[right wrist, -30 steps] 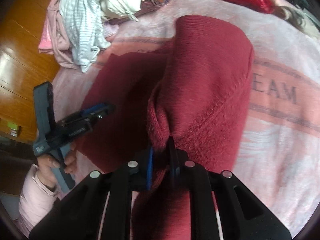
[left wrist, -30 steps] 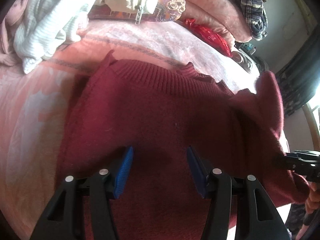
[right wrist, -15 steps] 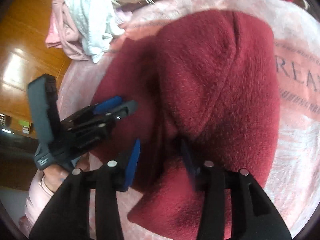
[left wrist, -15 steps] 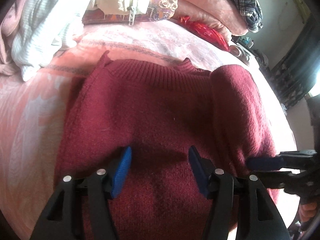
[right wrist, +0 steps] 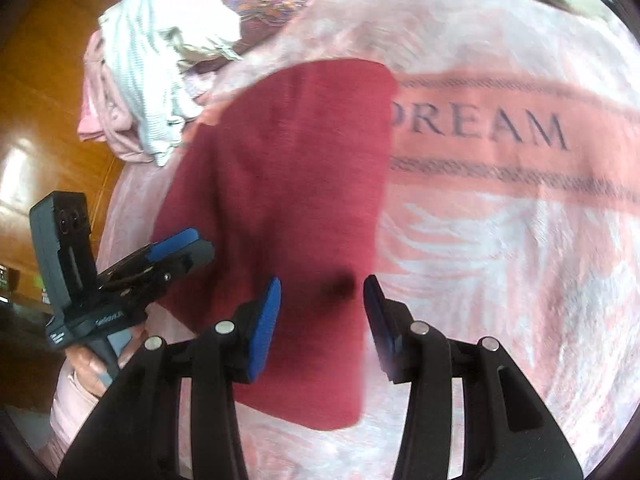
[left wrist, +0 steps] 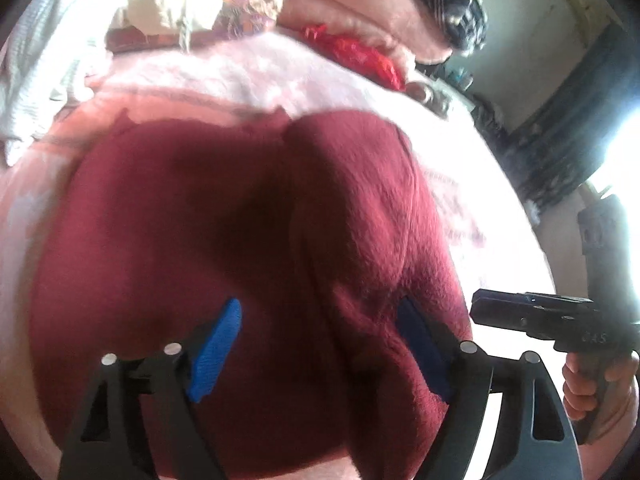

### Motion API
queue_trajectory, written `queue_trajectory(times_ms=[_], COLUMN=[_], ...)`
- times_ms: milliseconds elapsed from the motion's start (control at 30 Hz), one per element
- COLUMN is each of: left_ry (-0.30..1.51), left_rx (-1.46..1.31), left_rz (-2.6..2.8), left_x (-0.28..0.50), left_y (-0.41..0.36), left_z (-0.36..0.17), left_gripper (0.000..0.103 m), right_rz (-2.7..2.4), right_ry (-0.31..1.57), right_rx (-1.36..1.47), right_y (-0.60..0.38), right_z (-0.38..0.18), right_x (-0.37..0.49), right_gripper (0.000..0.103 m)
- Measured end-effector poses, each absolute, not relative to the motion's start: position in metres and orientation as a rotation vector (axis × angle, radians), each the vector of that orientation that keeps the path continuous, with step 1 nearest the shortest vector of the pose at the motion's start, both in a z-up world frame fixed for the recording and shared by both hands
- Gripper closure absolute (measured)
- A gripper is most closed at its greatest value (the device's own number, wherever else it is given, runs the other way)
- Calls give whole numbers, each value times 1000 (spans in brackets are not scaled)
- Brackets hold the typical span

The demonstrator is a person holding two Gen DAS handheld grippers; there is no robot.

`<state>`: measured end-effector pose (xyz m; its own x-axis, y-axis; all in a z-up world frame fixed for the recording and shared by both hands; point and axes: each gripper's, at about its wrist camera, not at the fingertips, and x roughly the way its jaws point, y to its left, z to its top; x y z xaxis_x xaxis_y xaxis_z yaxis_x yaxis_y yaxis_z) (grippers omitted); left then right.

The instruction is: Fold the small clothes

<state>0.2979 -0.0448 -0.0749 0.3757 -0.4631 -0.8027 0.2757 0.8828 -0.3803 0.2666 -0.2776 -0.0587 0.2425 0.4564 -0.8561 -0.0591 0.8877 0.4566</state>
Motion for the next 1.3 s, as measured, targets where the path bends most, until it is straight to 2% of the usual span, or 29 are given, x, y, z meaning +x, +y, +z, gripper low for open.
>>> queue_trajectory(times_ms=[433,533,600,700,933,1300], left_ry=[1163,1155,1142,1115,1054,932], left_rx=[-302,-306,-311,-312,-347,-363], left_rz=[-521,-540,-541,-551,-555,-519], left_x=[307,304,303,301,300,303], left_y=[-77,-85,-88,-87,-60,42], left_z=[-97,-97,-96,-92,-78,-25], left_gripper=[22,42,66,81,85,85], right_rz=[312,308,307,313,330,416], right_ry=[1330,1345,1350,1354,1364,1387], right_rx=[338,337,330,329,329,298], right_y=[-322,-324,-323,-321,-307,-269], right_z=[-84,-90,-92,-93,-95,-100], right_x=[241,239,238,238,240,240], right_gripper=[59,59,59,59,59,59])
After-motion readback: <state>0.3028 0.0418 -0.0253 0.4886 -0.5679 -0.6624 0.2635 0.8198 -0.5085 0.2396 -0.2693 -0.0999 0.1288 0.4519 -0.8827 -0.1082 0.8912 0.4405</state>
